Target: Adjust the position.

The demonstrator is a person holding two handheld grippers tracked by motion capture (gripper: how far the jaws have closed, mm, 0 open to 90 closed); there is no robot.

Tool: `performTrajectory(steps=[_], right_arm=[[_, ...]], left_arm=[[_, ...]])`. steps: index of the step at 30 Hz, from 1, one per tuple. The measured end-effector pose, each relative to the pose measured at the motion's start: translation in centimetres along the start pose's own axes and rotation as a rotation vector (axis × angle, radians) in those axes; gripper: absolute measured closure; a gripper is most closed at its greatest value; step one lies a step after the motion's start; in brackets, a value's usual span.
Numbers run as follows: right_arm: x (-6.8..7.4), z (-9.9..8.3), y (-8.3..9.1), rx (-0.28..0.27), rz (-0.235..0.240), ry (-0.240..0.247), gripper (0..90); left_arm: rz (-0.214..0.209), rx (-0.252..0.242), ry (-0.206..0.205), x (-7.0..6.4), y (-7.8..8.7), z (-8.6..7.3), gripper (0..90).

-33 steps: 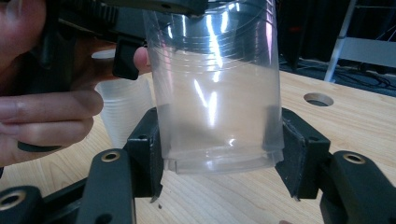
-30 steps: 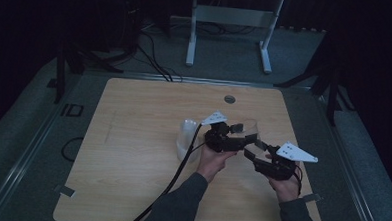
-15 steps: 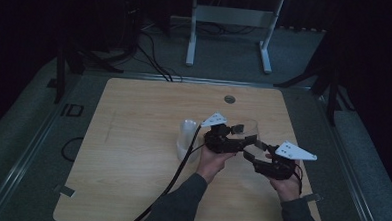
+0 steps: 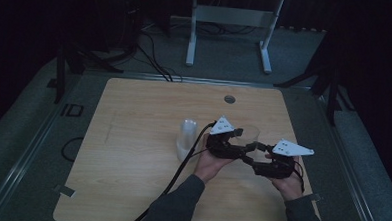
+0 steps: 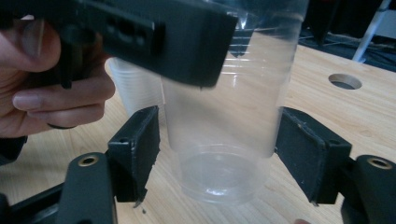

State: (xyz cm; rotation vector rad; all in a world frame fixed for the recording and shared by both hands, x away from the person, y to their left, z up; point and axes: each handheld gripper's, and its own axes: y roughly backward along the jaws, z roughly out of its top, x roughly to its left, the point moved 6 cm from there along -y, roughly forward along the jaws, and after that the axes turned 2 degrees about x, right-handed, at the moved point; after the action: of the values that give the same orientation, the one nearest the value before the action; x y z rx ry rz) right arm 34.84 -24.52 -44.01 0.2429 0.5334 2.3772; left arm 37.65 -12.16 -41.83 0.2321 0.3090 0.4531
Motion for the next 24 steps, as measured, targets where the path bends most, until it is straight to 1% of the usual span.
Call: performTrajectory(steps=[5, 6, 7, 8, 9, 10, 13, 16, 18, 20, 21, 24], right_arm=[[0.25, -0.52, -0.55, 0.035, 0.028, 0.007, 32.4], [0.27, -0.64, -0.69, 0.038, 0.030, 0.005, 33.1], [0.32, -0.77, -0.81, 0.041, 0.034, -0.001, 34.0], [0.31, -0.88, -0.92, 0.042, 0.032, 0.002, 34.8], [0.31, -0.94, -0.99, 0.040, 0.031, 0.001, 35.9], [0.35, -0.99, -1.02, 0.039, 0.034, -0.005, 36.7], [0.27, -1.00, -0.99, 0.031, 0.026, -0.002, 39.4], [0.24, -0.88, -0.89, 0.024, 0.021, -0.001, 40.4], [0.28, -0.84, -0.88, 0.021, 0.018, 0.003, 40.6], [0.32, -0.85, -0.94, 0.020, 0.016, 0.007, 40.8], [0.35, -0.87, -0.98, 0.019, 0.017, 0.005, 40.9], [0.36, -0.91, -1.04, 0.016, 0.015, 0.007, 41.2]], left_arm=[[0.030, 0.039, -0.079, -0.41, -0.14, -0.43, 27.7], [0.032, 0.046, -0.089, -0.50, -0.21, -0.54, 27.7], [0.032, 0.046, -0.089, -0.50, -0.21, -0.54, 27.7], [0.039, 0.057, -0.107, -0.66, -0.32, -0.70, 27.6], [0.041, 0.057, -0.107, -0.68, -0.33, -0.71, 27.6], [0.039, 0.054, -0.102, -0.67, -0.33, -0.69, 27.5], [0.033, 0.040, -0.075, -0.56, -0.29, -0.52, 26.7], [0.025, 0.027, -0.051, -0.51, -0.27, -0.38, 25.5], [0.006, 0.016, -0.029, -0.54, -0.25, -0.29, 24.4], [0.006, 0.006, -0.017, -0.55, -0.24, -0.19, 23.7], [-0.002, -0.001, -0.006, -0.55, -0.24, -0.13, 23.6], [-0.005, -0.009, 0.005, -0.52, -0.22, -0.05, 23.6]])
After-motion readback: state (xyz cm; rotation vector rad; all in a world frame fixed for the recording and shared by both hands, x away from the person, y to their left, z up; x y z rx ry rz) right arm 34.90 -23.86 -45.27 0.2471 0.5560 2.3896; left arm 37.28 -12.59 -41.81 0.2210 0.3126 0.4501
